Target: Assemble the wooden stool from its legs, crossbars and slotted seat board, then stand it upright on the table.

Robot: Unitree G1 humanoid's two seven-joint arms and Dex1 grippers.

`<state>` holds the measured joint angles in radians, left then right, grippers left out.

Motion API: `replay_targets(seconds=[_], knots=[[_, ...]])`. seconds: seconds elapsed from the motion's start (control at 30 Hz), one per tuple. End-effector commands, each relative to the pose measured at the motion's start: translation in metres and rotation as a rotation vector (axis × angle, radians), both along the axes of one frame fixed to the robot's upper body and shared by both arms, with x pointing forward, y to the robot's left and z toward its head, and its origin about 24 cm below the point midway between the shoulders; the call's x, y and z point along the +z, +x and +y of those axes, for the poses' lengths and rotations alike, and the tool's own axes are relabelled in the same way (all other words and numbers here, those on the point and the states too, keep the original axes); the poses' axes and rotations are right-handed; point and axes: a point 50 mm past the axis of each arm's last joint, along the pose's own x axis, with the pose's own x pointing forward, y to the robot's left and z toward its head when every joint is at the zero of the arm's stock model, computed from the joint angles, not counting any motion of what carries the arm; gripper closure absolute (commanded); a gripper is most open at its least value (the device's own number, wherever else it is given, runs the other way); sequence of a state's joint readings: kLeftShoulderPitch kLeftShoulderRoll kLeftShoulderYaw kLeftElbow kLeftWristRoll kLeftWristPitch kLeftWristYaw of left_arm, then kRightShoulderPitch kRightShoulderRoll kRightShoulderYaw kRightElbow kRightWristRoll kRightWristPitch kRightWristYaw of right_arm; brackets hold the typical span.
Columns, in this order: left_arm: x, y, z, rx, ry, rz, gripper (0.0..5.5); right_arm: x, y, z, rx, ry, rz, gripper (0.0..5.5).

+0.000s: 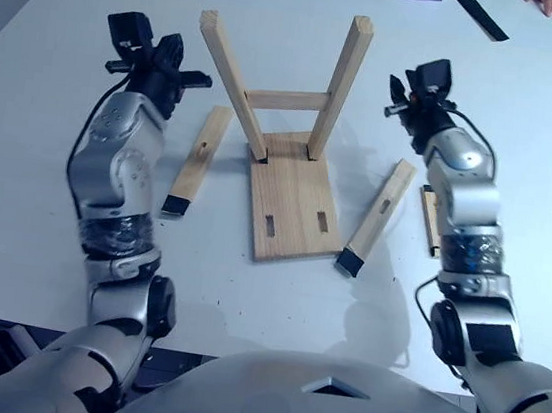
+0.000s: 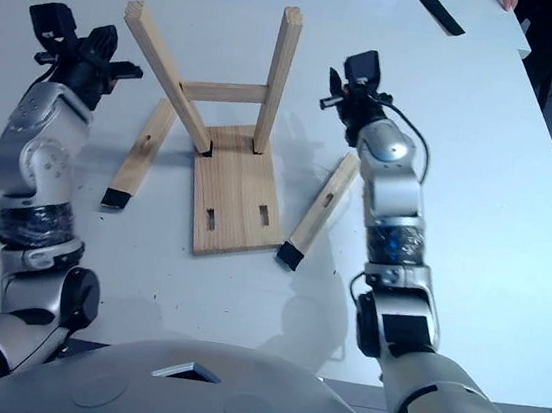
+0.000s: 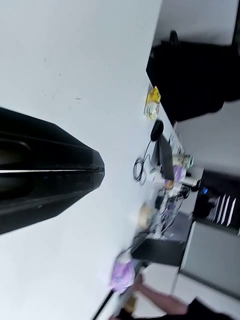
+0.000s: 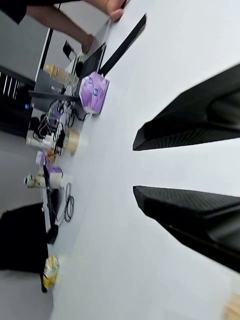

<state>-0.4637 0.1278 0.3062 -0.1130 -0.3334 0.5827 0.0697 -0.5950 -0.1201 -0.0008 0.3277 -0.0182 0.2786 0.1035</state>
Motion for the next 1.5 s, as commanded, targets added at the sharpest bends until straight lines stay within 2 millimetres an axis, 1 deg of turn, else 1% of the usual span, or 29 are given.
replay_targets(seconds=[0.03,0.17,0.27,0.37,0.43,0.47,0.5,0.57,0.63,0.7,0.73,0.77,0.87,1.07,1.17,1.33,1.4,1.5], knots=[[0.0,-0.006,-0.003,0.114,-0.022,-0.016,5.5,0.015,0.007,-0.018,-0.188,0.041,-0.075,4.2],[0.009,-0.019,0.006,0.257,-0.019,-0.057,5.5,0.022,-0.002,-0.039,-0.342,0.054,-0.115,4.2],[0.015,-0.028,0.005,0.287,-0.008,-0.084,5.5,0.031,-0.009,-0.045,-0.375,0.056,-0.146,4.2],[0.025,-0.034,0.006,0.317,0.005,-0.129,5.5,0.043,-0.014,-0.045,-0.378,0.056,-0.181,4.2],[0.03,-0.033,0.004,0.301,-0.003,-0.144,5.5,0.049,-0.014,-0.032,-0.306,0.078,-0.177,4.2],[0.03,-0.031,-0.002,0.26,-0.012,-0.142,5.5,0.05,-0.014,-0.022,-0.236,0.089,-0.163,4.2],[0.029,-0.028,-0.012,0.187,-0.024,-0.13,5.5,0.049,-0.015,-0.009,-0.14,0.097,-0.138,4.2],[0.019,-0.024,-0.047,-0.069,-0.024,-0.049,5.5,0.043,-0.021,0.02,0.095,0.108,-0.054,4.2],[0.009,-0.03,-0.085,-0.342,-0.032,0.016,5.5,0.036,-0.031,0.044,0.321,0.133,0.025,4.2],[0.004,-0.04,-0.11,-0.537,-0.02,0.046,5.5,0.032,-0.04,0.058,0.478,0.143,0.081,4.2],[0.002,-0.045,-0.117,-0.603,-0.013,0.057,5.5,0.031,-0.044,0.062,0.534,0.148,0.1,4.2],[0.001,-0.049,-0.12,-0.635,-0.009,0.065,5.5,0.031,-0.046,0.063,0.564,0.146,0.109,4.2],[-0.004,-0.053,-0.115,-0.642,0.004,0.091,5.5,0.032,-0.049,0.062,0.597,0.138,0.12,4.2],[-0.008,-0.048,-0.103,-0.599,0.047,0.107,5.5,0.029,-0.054,0.061,0.603,0.136,0.137,4.2],[-0.008,-0.041,-0.09,-0.537,0.08,0.097,5.5,0.029,-0.056,0.064,0.594,0.155,0.136,4.2],[-0.002,-0.026,-0.063,-0.439,0.107,0.049,5.5,0.029,-0.057,0.061,0.539,0.181,0.121,4.2],[0.003,-0.025,-0.057,-0.425,0.103,0.021,5.5,0.029,-0.055,0.054,0.5,0.173,0.114,4.2],[0.008,-0.034,-0.046,-0.425,0.082,-0.009,5.5,0.027,-0.056,0.03,0.452,0.147,0.117,4.2]])
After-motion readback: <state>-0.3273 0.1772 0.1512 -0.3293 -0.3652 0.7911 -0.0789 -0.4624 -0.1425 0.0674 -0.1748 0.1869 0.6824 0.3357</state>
